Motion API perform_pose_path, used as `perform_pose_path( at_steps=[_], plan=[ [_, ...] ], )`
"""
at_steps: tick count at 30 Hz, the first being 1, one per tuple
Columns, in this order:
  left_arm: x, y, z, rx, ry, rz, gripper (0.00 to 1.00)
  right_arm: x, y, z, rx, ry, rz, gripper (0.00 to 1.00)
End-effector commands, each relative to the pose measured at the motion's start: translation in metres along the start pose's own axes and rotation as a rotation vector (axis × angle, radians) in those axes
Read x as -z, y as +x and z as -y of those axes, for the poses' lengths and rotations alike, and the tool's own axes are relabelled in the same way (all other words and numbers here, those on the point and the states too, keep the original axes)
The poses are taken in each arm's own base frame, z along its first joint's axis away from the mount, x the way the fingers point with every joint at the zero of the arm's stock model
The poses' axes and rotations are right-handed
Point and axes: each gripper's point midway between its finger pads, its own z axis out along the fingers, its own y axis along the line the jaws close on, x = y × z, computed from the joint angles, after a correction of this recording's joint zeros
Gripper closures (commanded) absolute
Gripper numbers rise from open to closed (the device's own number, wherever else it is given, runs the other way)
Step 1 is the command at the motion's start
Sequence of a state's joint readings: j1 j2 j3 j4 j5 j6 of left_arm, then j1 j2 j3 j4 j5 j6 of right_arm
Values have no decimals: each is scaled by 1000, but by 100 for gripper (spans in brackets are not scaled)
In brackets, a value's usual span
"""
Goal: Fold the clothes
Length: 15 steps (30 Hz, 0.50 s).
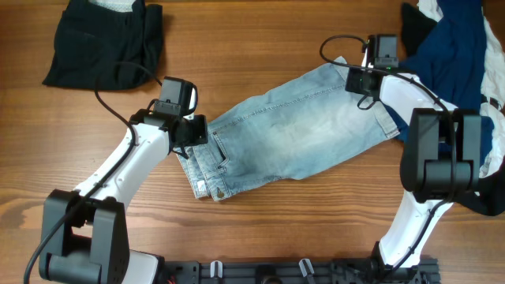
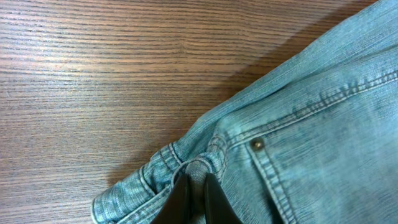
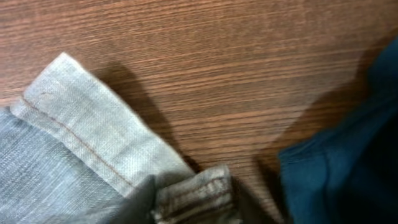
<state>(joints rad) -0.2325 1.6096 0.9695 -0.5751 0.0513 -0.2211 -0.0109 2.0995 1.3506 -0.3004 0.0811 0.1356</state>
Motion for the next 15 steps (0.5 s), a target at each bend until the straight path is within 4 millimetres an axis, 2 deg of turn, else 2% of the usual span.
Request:
perform_pose_path(
  at_steps=[1, 3, 5, 9, 12, 15],
  plan=[
    [5, -3, 4, -5, 24, 18, 96, -8, 6, 9, 0, 37, -15, 86],
    [5, -3, 4, -5, 24, 18, 96, -5, 3, 11, -3, 39, -6, 90],
    [5, -3, 4, -5, 24, 18, 96, 3, -6, 15, -10, 49, 18, 90],
    [5, -3, 4, -5, 24, 18, 96, 33, -31, 17, -8, 54, 98, 79],
    [5, -3, 4, -4, 24, 18, 96, 55, -47, 16, 0, 48, 152, 83],
    [5, -3, 4, -5, 24, 18, 96, 62, -51, 16, -1, 44, 166, 85]
  ],
)
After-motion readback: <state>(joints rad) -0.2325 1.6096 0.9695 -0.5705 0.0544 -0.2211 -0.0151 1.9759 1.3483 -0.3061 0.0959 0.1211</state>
